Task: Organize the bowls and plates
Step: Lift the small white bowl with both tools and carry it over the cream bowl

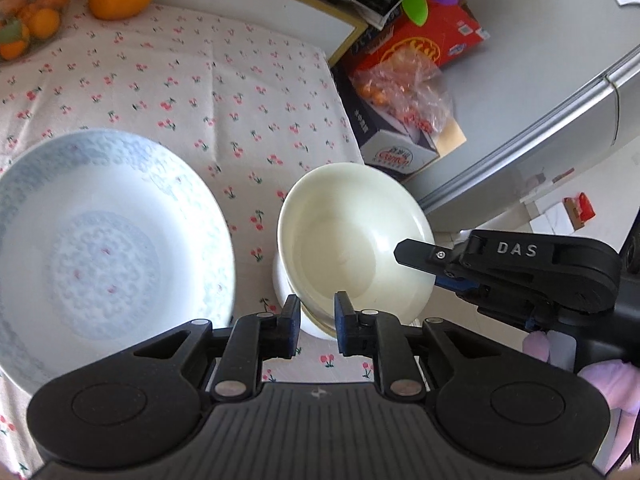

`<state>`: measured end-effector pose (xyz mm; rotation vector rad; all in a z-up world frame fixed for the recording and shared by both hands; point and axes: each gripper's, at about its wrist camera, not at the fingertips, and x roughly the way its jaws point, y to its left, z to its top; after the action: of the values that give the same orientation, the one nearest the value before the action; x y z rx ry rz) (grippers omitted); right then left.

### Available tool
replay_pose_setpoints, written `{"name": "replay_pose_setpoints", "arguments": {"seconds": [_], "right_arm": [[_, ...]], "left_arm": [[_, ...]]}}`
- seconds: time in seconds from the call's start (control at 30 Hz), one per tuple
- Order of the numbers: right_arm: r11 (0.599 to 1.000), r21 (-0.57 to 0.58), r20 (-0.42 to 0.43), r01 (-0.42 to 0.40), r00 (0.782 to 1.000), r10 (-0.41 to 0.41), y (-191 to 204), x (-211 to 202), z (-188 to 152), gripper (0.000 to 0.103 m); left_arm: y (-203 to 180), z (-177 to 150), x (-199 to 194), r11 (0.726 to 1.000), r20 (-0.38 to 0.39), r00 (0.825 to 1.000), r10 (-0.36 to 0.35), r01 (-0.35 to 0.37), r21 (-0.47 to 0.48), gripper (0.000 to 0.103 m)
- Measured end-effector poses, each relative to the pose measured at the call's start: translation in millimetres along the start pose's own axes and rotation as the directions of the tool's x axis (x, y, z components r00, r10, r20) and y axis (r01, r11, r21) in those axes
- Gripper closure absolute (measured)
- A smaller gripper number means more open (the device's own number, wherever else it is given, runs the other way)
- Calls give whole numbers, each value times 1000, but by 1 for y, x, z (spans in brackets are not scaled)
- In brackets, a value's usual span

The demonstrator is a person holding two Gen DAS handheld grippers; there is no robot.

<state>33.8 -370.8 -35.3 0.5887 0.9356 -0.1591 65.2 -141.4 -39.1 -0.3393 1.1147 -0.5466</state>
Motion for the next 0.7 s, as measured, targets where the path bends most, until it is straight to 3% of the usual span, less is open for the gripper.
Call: {"name": "replay_pose_setpoints", "arguments": {"seconds": [0.37, 0.7], "right_arm": [[996, -14, -29, 83, 996, -84, -5, 18, 0, 86], [996, -15, -20, 92, 995, -93, -4, 18, 1, 86]], "left_arm": [[-2, 0, 14, 1000, -39, 999, 1, -2, -15, 86], [-5, 0, 16, 1000, -34, 999, -3, 3, -8, 82]]}}
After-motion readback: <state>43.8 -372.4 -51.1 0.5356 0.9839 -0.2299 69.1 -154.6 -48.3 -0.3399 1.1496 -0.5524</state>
